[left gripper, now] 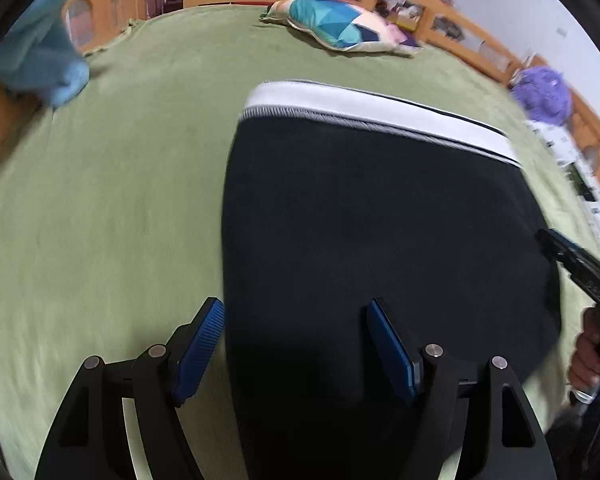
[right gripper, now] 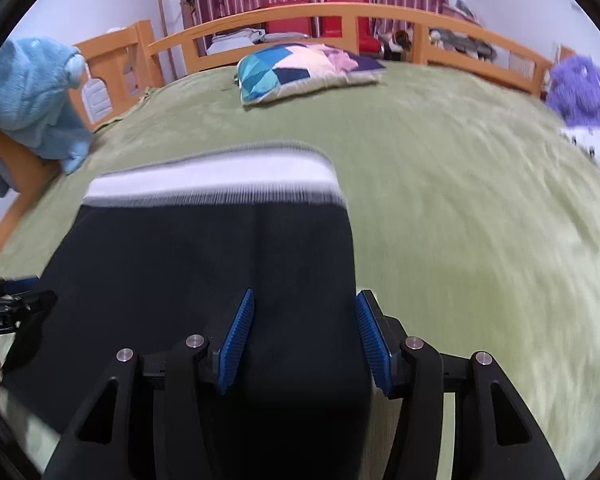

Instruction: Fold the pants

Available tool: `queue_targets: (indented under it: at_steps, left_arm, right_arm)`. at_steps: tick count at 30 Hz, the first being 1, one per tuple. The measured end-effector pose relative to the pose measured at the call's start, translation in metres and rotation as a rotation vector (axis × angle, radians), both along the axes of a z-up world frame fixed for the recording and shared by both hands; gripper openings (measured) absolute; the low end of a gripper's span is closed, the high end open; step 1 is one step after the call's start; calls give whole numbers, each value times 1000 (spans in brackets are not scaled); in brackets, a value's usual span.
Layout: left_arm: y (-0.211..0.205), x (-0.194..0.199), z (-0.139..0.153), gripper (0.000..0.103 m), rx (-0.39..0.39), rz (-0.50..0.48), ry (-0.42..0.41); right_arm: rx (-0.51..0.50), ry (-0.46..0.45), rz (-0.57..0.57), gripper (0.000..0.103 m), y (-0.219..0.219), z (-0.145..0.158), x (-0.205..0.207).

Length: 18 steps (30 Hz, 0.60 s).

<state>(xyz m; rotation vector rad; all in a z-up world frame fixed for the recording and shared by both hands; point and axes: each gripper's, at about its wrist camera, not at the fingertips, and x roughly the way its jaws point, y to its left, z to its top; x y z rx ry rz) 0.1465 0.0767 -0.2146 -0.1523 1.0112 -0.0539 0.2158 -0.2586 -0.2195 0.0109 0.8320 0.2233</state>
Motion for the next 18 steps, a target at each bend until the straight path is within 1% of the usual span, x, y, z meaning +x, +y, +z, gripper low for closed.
queue_targets:
  at_steps: [2,4,5,7,8,9,12,13,14,16,18]
  left_arm:
    - [1,-24,-2,73,1,33,-16]
    - [-3,-42,-1,73,-7,32,-19]
    - [-8,-47,1,73,17,22,-14]
    - [-22,-58,15,72,112,6,-42]
    - [-28,-64,23,72,139,-1,-64]
    - [-31,-68,31,72,142,-4,-79]
    - [-38,-83,60,73,111,1,-113]
    - [-40,-86,69,73,108,9,-126]
    - [-43,-93,82,73,106,13,-153]
    - [-48,-102,99,73,108,23,-188]
    - [-51,-113,112,76,97,31,-216]
  right_arm:
    - [-2,9,6,53,-2,2,-17]
    - [-35,37,13,53,-1,1,-30]
    - [-40,55,9,53,-2,1,-34]
    - [-31,101,-1,53,-3,4,-45]
    - [-30,113,-2,53,-3,9,-51]
    - [-28,112,-3,53,-2,13,-55]
    - [1,39,-17,53,-3,44,-84]
    - [14,-1,-30,53,-4,59,-99]
    - [16,-23,-38,54,-4,68,-108]
    - [9,-64,-49,57,-3,85,-125]
    - [-25,-102,-58,61,2,105,-141]
